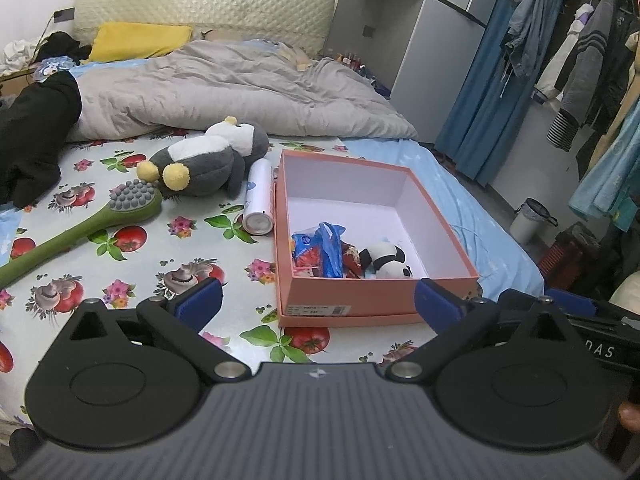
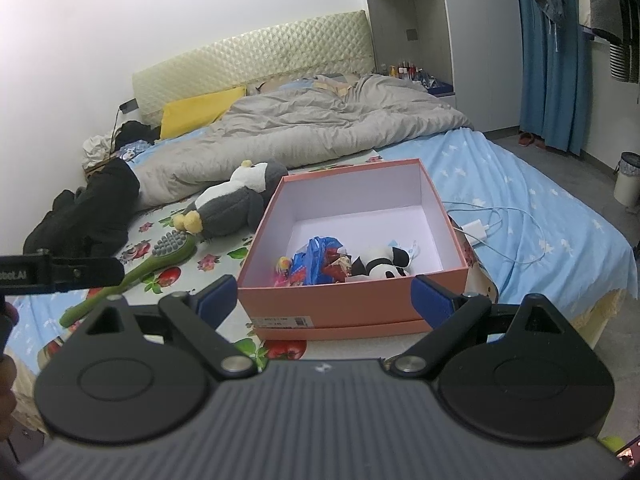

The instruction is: Organize soft objects

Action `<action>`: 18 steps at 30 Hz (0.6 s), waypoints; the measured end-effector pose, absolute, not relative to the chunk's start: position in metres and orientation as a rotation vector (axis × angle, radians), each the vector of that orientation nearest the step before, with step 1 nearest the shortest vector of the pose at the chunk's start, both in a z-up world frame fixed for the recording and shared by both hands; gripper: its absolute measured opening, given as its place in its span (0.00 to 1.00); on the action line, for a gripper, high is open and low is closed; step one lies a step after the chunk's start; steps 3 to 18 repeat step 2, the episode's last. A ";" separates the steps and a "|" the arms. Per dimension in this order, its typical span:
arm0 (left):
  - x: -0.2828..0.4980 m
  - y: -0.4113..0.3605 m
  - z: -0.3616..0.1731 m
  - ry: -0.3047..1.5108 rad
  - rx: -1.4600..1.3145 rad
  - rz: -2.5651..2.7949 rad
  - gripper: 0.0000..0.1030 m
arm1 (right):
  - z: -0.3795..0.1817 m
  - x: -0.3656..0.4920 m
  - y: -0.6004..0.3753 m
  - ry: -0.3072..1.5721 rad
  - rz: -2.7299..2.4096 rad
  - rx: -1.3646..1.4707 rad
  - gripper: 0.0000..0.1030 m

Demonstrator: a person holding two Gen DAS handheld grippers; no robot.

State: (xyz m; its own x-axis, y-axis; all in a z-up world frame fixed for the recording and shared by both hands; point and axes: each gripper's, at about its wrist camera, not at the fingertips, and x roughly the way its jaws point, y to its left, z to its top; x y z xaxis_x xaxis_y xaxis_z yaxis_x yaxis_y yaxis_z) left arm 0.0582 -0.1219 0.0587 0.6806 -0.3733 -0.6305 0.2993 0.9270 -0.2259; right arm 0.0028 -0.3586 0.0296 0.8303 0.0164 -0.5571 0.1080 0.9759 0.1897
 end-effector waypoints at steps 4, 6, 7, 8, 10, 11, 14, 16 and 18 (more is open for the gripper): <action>0.058 -0.123 0.058 0.735 -0.109 -0.380 1.00 | 0.030 0.003 -0.359 0.590 -0.050 0.220 0.92; 0.058 -0.123 0.058 0.735 -0.109 -0.380 1.00 | 0.030 0.003 -0.359 0.590 -0.050 0.220 0.92; 0.058 -0.123 0.058 0.735 -0.109 -0.380 1.00 | 0.030 0.003 -0.359 0.590 -0.050 0.220 0.92; 0.058 -0.123 0.058 0.735 -0.109 -0.380 1.00 | 0.030 0.003 -0.359 0.590 -0.050 0.220 0.92; 0.058 -0.123 0.058 0.735 -0.109 -0.380 1.00 | 0.030 0.003 -0.359 0.590 -0.050 0.220 0.92; 0.058 -0.123 0.058 0.735 -0.109 -0.380 1.00 | 0.030 0.003 -0.359 0.590 -0.050 0.220 0.92; 0.058 -0.123 0.058 0.735 -0.109 -0.380 1.00 | 0.030 0.003 -0.359 0.590 -0.050 0.220 0.92; 0.058 -0.123 0.058 0.735 -0.109 -0.380 1.00 | 0.030 0.003 -0.359 0.590 -0.050 0.220 0.92; 0.058 -0.123 0.058 0.735 -0.109 -0.380 1.00 | 0.030 0.003 -0.359 0.590 -0.050 0.220 0.92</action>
